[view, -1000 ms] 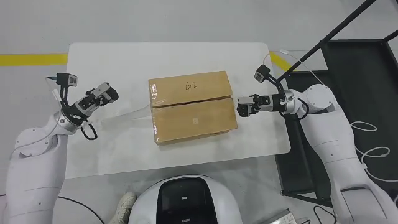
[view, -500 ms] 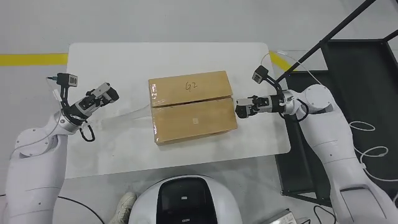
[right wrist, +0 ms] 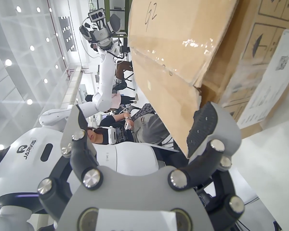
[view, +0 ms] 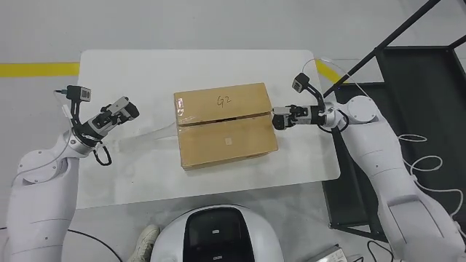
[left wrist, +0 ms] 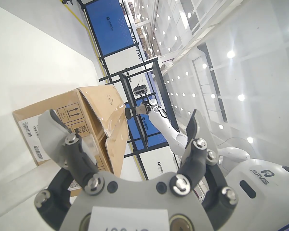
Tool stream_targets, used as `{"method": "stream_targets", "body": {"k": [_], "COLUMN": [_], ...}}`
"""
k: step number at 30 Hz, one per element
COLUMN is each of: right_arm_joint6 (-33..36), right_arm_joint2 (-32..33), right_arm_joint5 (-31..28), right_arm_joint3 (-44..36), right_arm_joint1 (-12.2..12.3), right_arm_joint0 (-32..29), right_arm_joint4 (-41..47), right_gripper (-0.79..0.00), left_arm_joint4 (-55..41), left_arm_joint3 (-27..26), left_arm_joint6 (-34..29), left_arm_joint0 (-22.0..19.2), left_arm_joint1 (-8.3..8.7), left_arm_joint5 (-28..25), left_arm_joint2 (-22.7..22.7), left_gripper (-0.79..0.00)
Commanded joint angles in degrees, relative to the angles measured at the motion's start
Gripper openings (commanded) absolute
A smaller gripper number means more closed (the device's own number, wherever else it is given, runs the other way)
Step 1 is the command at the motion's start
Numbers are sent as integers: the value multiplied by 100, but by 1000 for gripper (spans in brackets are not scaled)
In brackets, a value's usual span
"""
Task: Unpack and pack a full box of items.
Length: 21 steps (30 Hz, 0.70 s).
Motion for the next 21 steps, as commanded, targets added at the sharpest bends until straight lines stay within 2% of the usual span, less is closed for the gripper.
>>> {"method": "stream_targets", "body": {"k": [1, 6, 14, 21], "right_arm_joint6": [-53, -120, -171, -157], "right_arm_joint2": [-66, -143, 43, -175], "right_arm_joint5": [-53, -121, -172, -158], "right_arm_joint3": [90, 104, 8, 71], "right_arm_joint1": [-13, -8, 140, 139], "right_arm_joint0": [70, 127, -43, 37], "right_arm_joint4": [-10, 102, 333, 415], "right_gripper": [0, 0, 0, 0], "left_arm_joint4": [0, 0, 0, 0], "left_arm_joint3": [0, 0, 0, 0], "left_arm_joint6": [1, 1, 1, 1], "left_arm_joint0": [0, 0, 0, 0], "left_arm_joint1": [0, 0, 0, 0], "left_arm_joint5": [0, 0, 0, 0], "left_arm_joint2": [0, 0, 0, 0], "left_gripper": [0, 0, 0, 0]}}
